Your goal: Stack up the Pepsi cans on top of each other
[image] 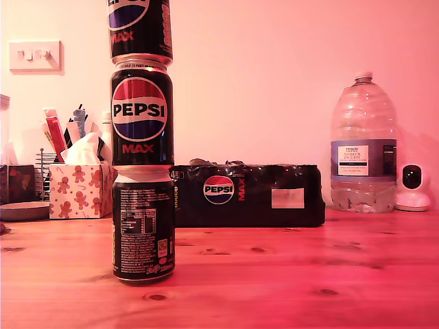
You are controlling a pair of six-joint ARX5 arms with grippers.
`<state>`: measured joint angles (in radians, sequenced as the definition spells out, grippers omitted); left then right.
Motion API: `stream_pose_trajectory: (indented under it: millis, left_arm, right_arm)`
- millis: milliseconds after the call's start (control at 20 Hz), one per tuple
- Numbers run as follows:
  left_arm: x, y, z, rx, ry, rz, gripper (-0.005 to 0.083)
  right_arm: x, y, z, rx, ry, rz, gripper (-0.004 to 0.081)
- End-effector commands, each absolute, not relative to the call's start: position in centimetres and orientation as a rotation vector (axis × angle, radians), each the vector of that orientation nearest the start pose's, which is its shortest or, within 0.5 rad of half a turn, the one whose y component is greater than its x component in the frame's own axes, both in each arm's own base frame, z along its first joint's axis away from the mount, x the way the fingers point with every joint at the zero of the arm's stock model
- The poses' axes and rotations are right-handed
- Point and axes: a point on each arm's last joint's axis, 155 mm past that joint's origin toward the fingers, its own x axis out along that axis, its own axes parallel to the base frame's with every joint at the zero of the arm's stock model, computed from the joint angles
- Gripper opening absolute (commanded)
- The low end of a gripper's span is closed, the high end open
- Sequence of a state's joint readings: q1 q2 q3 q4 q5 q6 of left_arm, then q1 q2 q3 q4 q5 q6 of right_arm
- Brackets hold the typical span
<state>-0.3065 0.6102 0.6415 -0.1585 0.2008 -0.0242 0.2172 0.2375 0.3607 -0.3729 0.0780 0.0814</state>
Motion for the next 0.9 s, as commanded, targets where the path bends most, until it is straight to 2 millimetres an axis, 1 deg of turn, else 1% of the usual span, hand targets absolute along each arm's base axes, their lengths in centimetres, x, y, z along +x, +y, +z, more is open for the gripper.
stream_pose_trajectory:
  millis: [0,100,200,250,400,550,700,850]
  left_arm:
    - [26.0,-12.0,26.1,-0.051,0.165,-0.499,-0.0019]
    - [24.7,-11.6,24.4,-0.091,0.161,-0.497,-0.0019]
    - [23.4,-11.2,23.3,-0.099,0.144,-0.498,-0.0019]
    - [22.9,-11.0,23.2,-0.114,0.135,-0.497,-0.0019]
    - [21.5,-10.6,23.6,-0.136,0.099,-0.500,-0.0019]
    - [20.7,-10.4,23.9,-0.162,0.087,-0.504,-0.0019]
    - [20.4,-10.3,22.7,-0.168,0.136,-0.495,-0.0019]
    - [20.2,-10.2,20.6,-0.163,0.222,-0.487,-0.0019]
  right_arm:
    - [24.0,3.8,18.4,0.046,0.275,0.126,-0.0013]
    - [23.9,3.8,18.3,0.045,0.282,0.126,-0.0013]
    - [23.9,3.8,18.3,0.045,0.280,0.126,-0.0013]
    - [23.9,3.8,18.3,0.045,0.280,0.126,-0.0013]
    - [23.9,3.8,18.4,0.048,0.276,0.126,-0.0013]
    - [23.9,3.7,18.4,0.064,0.279,0.120,-0.0013]
    - [23.5,3.6,17.1,0.056,0.333,0.116,-0.0013]
    - [22.8,3.5,15.4,0.044,0.406,0.112,-0.0013]
